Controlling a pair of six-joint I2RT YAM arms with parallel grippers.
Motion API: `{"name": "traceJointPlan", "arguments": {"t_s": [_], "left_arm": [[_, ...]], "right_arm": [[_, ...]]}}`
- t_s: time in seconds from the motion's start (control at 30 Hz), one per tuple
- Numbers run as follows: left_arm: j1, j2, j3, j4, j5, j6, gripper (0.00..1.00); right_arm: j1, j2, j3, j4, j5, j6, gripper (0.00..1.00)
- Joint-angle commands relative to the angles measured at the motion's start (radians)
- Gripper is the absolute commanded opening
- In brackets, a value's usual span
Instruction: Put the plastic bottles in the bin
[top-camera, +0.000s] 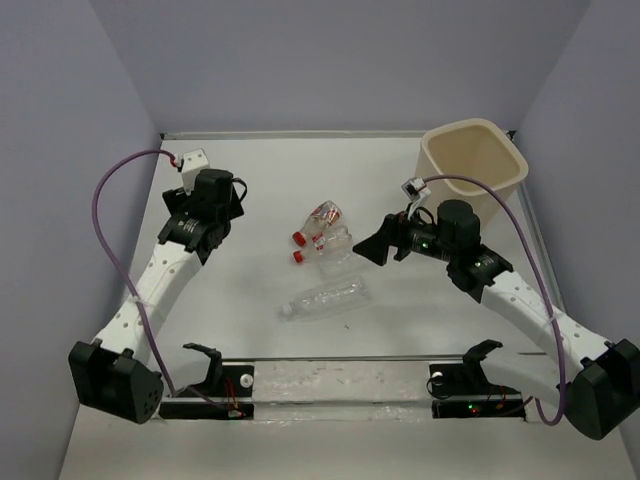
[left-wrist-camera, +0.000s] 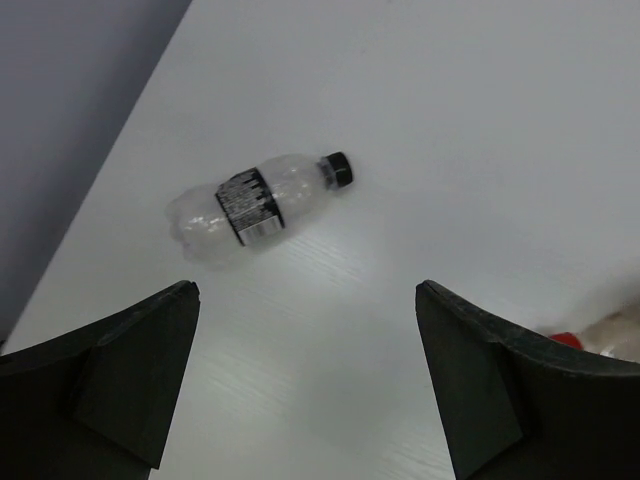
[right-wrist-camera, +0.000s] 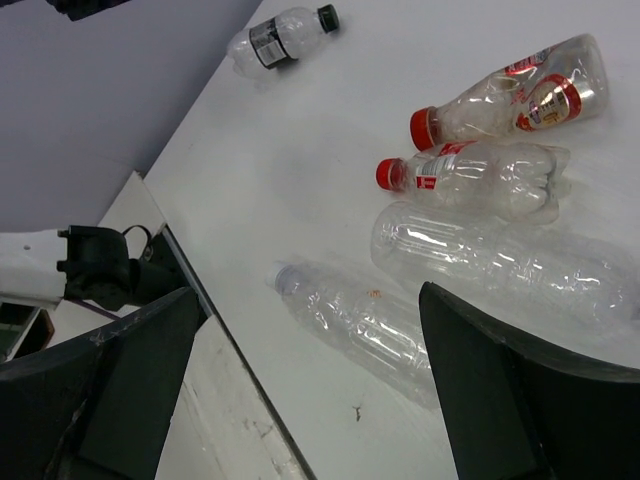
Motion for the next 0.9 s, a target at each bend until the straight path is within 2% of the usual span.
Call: {"name": "traceJointPlan", "arguments": {"t_s": [0.0,0.13,0.17,0.27,0.3,0.37,0.43,0.87], "left_arm": [[0.010,0.124,0.006,-0.161,-0.280,0.059,0.99],[0.013,0.239,0.042,-0.150,-0.283,0.117,0.99],[0.019,0.282,0.042,-0.100,-0.280,0.178,0.99],[0.060,0.374,0.060,0.003,-0.193,0.266,0.99],[0.075,0.397,0.077,0.037,-0.114,0.328,0.99],[0.100,0.464,0.098,0.093,-0.079,0.370,0.99],[0.132,0.505,0.134,0.097,-0.021,0.419,0.99],[0.221,0.669,0.227,0.029,0.134,0.413,0.99]], "right_arm": [[0.009,-0.047,-0.028,0.074,0.034,-0.030,0.97],[0.009,-0.117,-0.057,0.069,0.083,-0.045,0.98],[0.009,-0.128,-0.060,0.063,0.091,-0.048,0.99],[0.009,-0.156,-0.071,0.059,0.120,-0.050,0.99],[0.009,-0.159,-0.071,0.054,0.120,-0.050,0.99],[0.009,-0.168,-0.072,0.051,0.121,-0.048,0.99],[0.009,-0.171,-0.074,0.049,0.124,-0.039,0.99],[0.009,-0.128,-0.057,0.031,0.086,-0.045,0.99]]}}
